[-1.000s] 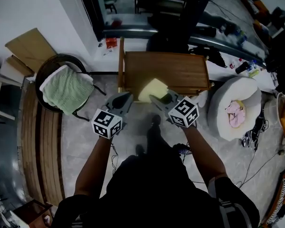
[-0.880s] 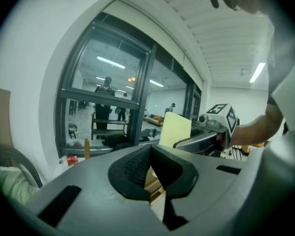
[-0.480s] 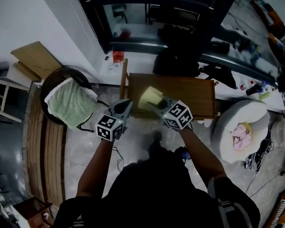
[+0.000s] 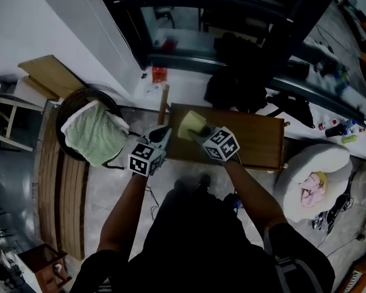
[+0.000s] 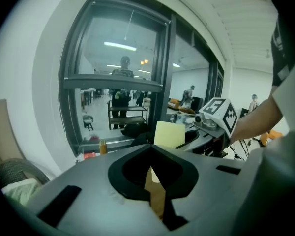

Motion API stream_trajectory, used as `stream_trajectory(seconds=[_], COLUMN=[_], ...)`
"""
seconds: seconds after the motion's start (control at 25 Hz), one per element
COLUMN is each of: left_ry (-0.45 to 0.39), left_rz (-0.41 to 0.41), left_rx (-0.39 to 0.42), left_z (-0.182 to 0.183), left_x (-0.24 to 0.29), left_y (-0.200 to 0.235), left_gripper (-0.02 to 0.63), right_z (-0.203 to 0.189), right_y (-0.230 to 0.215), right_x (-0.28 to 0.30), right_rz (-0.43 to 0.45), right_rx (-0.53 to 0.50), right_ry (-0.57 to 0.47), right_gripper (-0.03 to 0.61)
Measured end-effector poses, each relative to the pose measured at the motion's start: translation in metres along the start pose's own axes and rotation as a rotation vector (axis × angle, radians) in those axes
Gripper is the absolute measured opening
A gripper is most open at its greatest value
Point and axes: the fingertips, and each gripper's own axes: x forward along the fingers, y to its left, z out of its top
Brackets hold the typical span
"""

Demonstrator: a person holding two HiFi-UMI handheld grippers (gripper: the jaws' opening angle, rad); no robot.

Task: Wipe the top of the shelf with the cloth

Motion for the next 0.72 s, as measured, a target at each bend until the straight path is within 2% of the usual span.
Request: stream_trajectory(seconds=[0.44, 0.72], left_ry=[0.123, 0.163], left_rz=[-0.024, -0.043], left_rx=[-0.009, -0.003], left_z=[-0.02, -0.025], left_x=[0.047, 0.062], left_y=[0.05, 0.075], left_gripper=[0.006, 0.006], right_z=[-0.017, -0.041], right_y=[-0.049, -0.07], right_x=[0.072, 0.101], right_rz=[-0.045, -0.077], right_rx=[0.078, 0.127], right_ry=[0.105, 0.206], right_gripper=[0.031, 0.031])
